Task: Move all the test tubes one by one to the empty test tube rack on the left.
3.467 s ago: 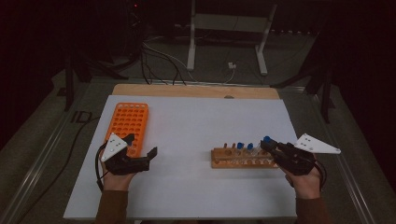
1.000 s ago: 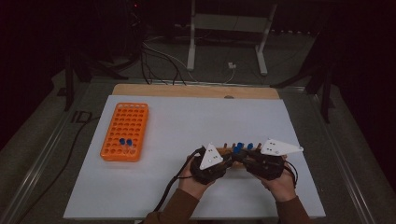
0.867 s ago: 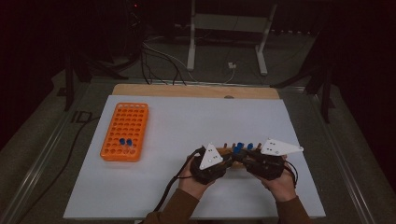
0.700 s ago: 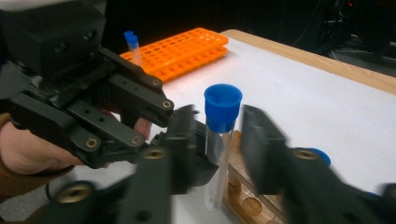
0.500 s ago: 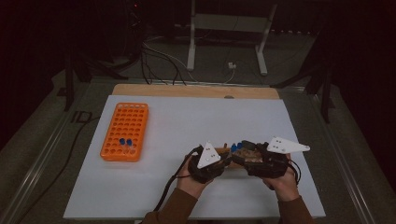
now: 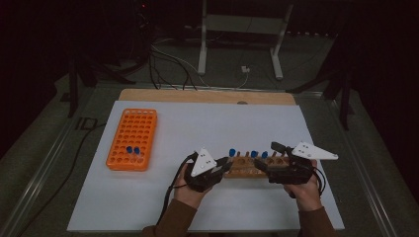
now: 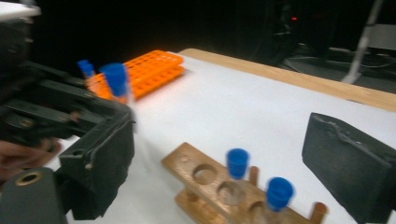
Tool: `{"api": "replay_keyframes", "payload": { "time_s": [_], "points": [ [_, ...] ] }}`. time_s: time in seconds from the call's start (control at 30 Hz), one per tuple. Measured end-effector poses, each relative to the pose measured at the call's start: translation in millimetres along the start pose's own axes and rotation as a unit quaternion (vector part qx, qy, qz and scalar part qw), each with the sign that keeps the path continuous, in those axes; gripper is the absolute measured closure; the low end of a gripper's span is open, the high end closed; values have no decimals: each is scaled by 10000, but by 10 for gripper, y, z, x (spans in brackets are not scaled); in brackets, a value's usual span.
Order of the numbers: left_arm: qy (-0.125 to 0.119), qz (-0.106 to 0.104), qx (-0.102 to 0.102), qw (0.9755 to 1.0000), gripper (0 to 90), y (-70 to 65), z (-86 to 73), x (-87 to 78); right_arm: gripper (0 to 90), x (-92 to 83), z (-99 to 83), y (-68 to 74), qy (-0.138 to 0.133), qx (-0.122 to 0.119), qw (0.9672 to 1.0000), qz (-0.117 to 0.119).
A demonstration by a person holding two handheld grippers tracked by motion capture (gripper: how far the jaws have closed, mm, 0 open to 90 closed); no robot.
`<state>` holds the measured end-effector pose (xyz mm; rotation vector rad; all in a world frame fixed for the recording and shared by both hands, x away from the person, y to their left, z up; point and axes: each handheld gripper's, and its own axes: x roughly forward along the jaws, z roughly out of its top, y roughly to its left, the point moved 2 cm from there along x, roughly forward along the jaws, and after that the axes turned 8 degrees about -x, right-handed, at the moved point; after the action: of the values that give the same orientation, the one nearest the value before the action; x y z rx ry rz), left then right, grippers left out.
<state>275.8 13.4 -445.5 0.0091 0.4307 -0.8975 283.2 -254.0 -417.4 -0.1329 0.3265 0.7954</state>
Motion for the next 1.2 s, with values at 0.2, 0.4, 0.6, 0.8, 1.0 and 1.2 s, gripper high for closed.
{"api": "replay_keyframes", "payload": {
  "time_s": [0.2, 0.4, 0.6, 0.8, 1.0, 1.2],
  "points": [
    [-105, 212, -81, 9997, 779, 154, -16, -202, 32, -20, -25, -60, 10, 98, 9999, -131],
    [-172, 487, -178, 9985, 779, 339, -58, -436, 25, -38, -31, -84, 16, 117, 9997, -229],
    [-308, 802, -325, 9958, 779, 545, -103, -723, 22, -36, -36, -89, 12, 104, 9996, -249],
    [-447, 1136, -458, 9915, 779, 743, -146, -1032, 22, -53, -39, -115, -5, 135, 9994, -319],
    [-564, 1447, -617, 9859, 778, 944, -165, -1343, 19, -78, -39, -138, -13, 128, 9992, -391],
    [-684, 1724, -768, 9797, 779, 1102, -201, -1568, 15, -100, -43, -159, -26, 148, 9989, -442]
  ]
}}
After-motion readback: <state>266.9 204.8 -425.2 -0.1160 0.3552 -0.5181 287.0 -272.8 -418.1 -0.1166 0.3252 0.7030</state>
